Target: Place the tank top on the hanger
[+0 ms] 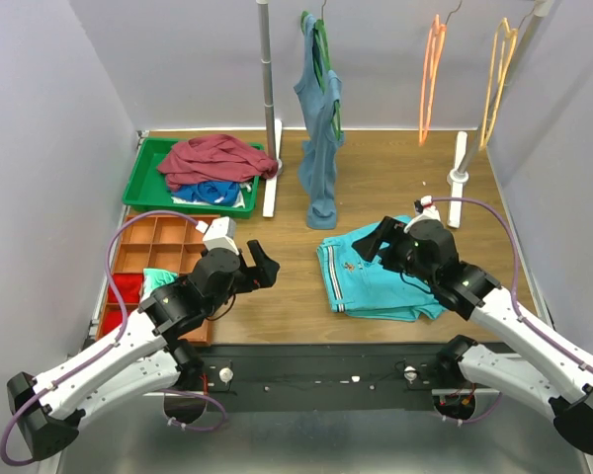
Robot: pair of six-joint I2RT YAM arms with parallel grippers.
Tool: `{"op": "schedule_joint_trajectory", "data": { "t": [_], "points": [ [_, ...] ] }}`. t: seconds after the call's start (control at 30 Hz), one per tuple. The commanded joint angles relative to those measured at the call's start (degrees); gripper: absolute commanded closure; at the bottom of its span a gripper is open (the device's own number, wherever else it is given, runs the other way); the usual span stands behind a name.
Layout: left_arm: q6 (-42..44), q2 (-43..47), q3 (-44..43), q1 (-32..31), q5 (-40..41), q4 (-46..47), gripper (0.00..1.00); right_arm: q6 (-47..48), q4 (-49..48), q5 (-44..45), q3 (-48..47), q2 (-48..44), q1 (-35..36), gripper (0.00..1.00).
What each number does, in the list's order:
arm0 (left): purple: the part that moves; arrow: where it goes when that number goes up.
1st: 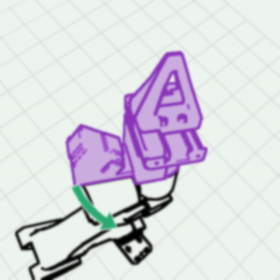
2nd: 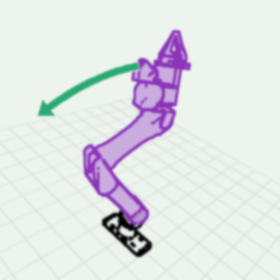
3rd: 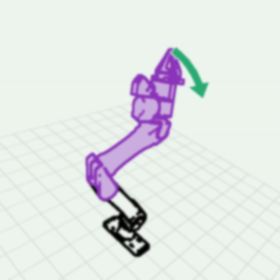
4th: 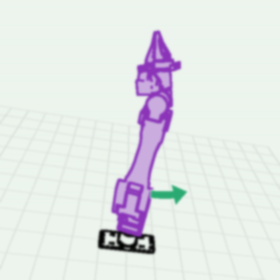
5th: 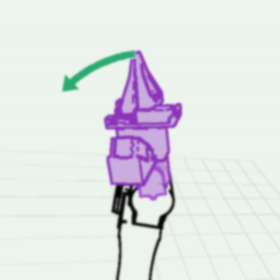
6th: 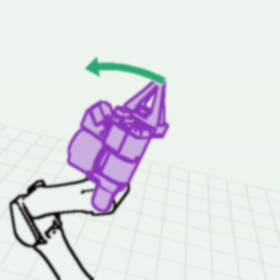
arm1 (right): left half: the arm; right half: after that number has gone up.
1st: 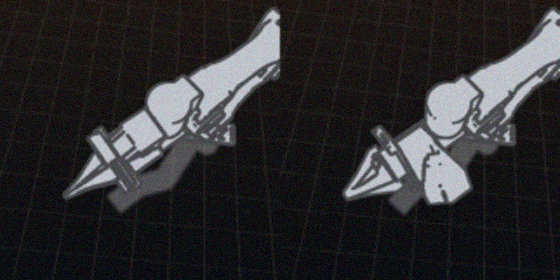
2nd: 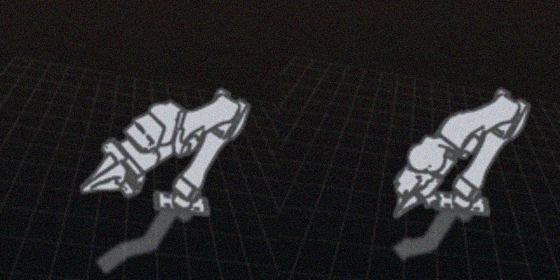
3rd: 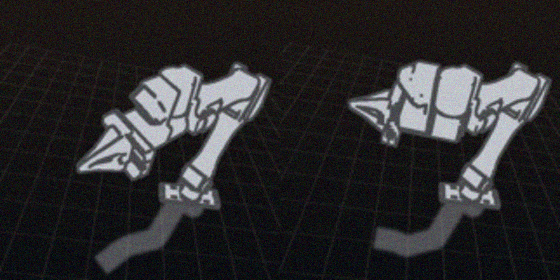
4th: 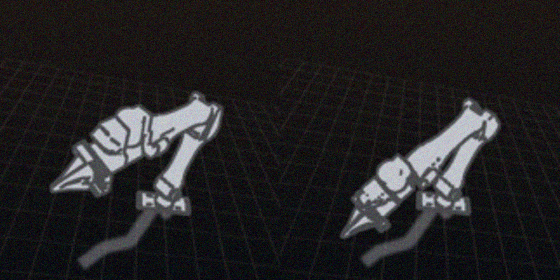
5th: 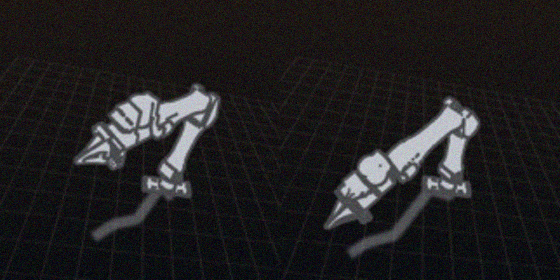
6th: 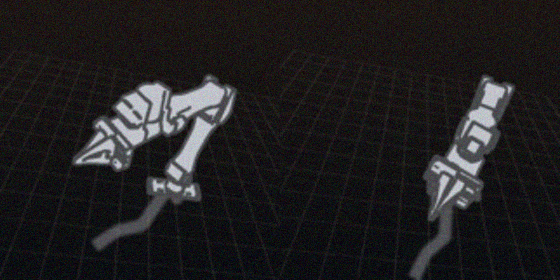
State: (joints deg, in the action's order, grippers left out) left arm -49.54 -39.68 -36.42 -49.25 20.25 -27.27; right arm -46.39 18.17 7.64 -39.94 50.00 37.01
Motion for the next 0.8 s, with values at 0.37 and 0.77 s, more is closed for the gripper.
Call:
{"op": "schedule_joint_trajectory", "data": {
  "t": [0.37,0.77],
  "points": [
    [-0.92,-7.85,-6.9,0.12,7.67,0.99,0.01,3.76,2.57,1.68,1.01,-3.24,-0.28,0.13],
    [0.14,-35.68,-29.3,32.78,7.1,4.23,0.01,5.61,-0.24,-2.27,1.88,-3.68,-0.28,0.11]
  ]
}}
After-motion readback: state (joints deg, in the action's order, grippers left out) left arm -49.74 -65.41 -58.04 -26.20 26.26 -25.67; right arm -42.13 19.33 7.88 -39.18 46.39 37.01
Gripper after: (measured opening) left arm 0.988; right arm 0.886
